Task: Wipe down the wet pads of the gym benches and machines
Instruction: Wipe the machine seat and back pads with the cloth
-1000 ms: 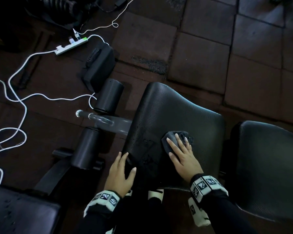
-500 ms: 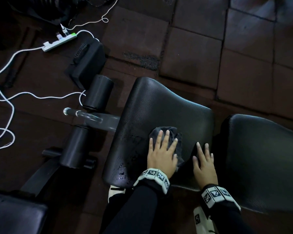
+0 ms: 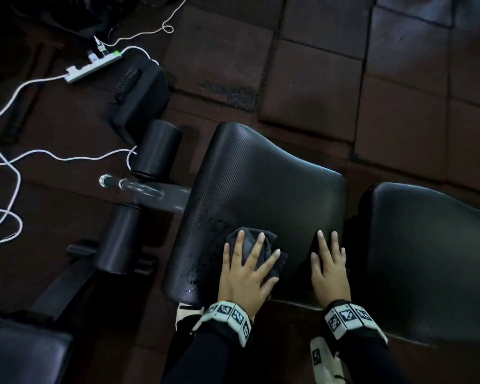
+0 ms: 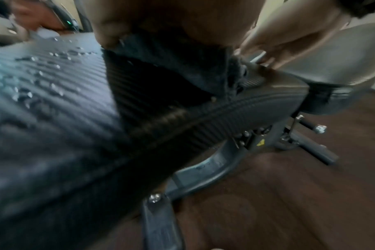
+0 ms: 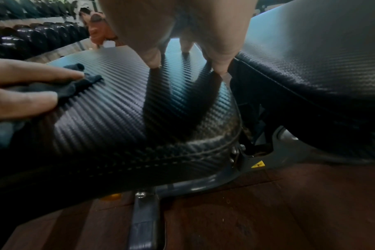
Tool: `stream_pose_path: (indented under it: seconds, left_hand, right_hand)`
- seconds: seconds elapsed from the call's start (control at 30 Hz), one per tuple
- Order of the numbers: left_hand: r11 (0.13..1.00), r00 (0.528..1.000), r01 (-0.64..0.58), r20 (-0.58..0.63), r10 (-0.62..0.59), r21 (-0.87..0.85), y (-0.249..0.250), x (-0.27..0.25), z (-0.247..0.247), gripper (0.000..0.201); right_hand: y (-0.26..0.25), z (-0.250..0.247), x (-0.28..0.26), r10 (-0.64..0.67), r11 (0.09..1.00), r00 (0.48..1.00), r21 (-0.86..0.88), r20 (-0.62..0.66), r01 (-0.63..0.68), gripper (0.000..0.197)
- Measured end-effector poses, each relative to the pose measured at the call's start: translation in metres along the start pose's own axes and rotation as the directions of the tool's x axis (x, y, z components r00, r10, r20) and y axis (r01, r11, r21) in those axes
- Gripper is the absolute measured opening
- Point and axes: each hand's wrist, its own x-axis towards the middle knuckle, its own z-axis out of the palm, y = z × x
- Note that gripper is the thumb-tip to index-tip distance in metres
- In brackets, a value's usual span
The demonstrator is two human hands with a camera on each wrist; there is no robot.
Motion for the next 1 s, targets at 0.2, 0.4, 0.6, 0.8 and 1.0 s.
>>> stream_pose_path:
  seconds: [0.2, 0.4, 0.6, 0.8, 1.0]
  left_hand:
    - [0.999, 0.998, 0.043, -0.05, -0.043, -0.01, -0.041, 0.037, -0.019, 0.052]
    - [0.938, 0.945, 0.276, -0.12, -0.305, -0.207, -0.089, -0.013, -0.012, 0.054]
    - [0.997, 0.986, 0.025, -0.165, -0.037, -0.078, -0.062, -0.098, 0.026, 0.045]
    - [0.998, 0.994, -0.014, -0.108, 0.007, -0.064, -0.017, -0.03, 0.009, 0.045]
    - [1.0, 0.998, 0.018, -0.055, -0.018, -0.004, -0.026, 0.038, -0.013, 0.046]
  right_hand:
    - [-0.005, -0.007, -0.01, 0.164, 0.979, 0.986, 0.126, -0.003, -0.162, 0.063]
    - [-0.007, -0.01, -0.013, 0.163, 0.978, 0.987, 0.133, -0.001, -0.161, 0.062]
    - [-0.009, -0.008, -0.013, 0.174, 0.978, 0.985, 0.116, 0.014, -0.174, 0.062]
    - [-0.006, -0.006, -0.012, 0.171, 0.978, 0.985, 0.116, 0.014, -0.171, 0.062]
    - [-0.004, -0.007, -0.011, 0.162, 0.981, 0.987, 0.102, 0.019, -0.163, 0.062]
